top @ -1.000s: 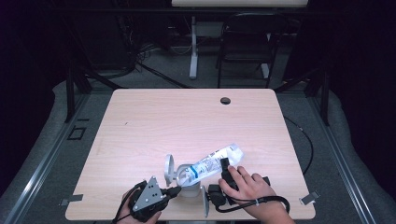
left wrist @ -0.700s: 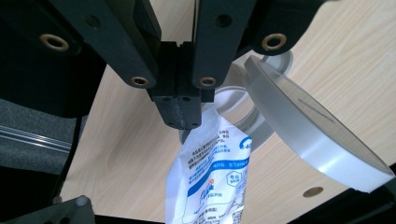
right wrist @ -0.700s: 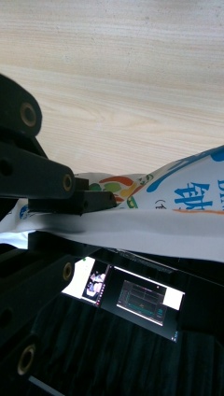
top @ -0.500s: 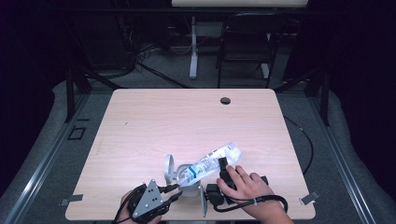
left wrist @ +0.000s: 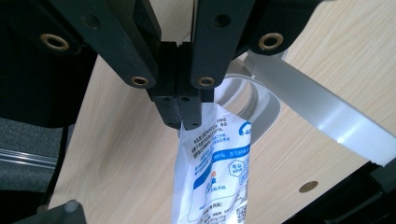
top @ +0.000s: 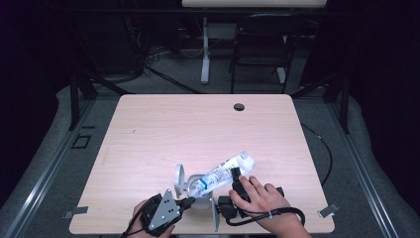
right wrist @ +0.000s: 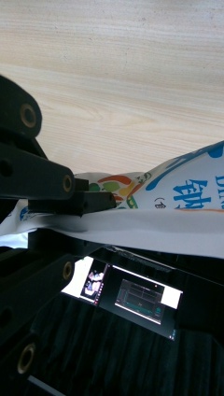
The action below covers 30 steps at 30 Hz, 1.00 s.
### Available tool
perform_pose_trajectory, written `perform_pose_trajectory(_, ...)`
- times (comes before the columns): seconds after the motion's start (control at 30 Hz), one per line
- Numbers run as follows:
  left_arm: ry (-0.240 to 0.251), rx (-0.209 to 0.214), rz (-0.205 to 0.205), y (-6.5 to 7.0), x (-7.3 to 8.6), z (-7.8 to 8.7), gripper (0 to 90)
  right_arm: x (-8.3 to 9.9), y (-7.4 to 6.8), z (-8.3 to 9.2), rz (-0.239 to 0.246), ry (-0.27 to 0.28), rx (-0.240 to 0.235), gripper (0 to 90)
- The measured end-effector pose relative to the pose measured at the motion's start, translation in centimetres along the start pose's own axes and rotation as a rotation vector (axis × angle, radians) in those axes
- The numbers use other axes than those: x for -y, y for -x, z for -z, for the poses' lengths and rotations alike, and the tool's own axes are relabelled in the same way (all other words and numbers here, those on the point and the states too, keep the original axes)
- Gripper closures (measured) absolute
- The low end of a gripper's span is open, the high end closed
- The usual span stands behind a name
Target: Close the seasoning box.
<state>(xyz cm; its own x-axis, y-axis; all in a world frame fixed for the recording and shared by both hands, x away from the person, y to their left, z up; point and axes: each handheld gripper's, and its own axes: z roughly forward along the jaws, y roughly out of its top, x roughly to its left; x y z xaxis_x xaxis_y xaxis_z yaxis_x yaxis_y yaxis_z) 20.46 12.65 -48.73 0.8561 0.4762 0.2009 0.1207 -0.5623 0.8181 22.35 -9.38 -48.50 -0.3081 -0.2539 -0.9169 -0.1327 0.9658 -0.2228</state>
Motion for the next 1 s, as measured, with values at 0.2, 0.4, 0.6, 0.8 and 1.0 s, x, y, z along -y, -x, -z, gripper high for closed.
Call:
perform_pose_trajectory(0.2,-0.001,0.001,0.006,-0.18,0.15,0.18,90.0,-0.17,0.2,0.1,-0.007,0.013,0.01,84.5)
perform_pose_trajectory(0.4,0.001,0.001,0.016,-0.18,0.23,0.22,90.0,-0.28,0.52,0.24,0.004,0.007,0.014,84.8)
perform_pose_trajectory(0.6,0.003,0.006,0.021,-0.11,0.31,0.18,90.0,-0.32,0.52,0.37,0.014,-0.002,0.013,85.5)
perform_pose_trajectory(0.8,0.004,0.009,0.022,-0.15,0.35,0.19,90.0,-0.31,0.45,0.35,0.011,0.001,0.01,86.0)
perform_pose_trajectory(1.0,0.011,0.006,0.024,-0.15,0.35,0.32,90.0,-0.28,0.32,0.26,-0.009,0.012,-0.002,86.7)
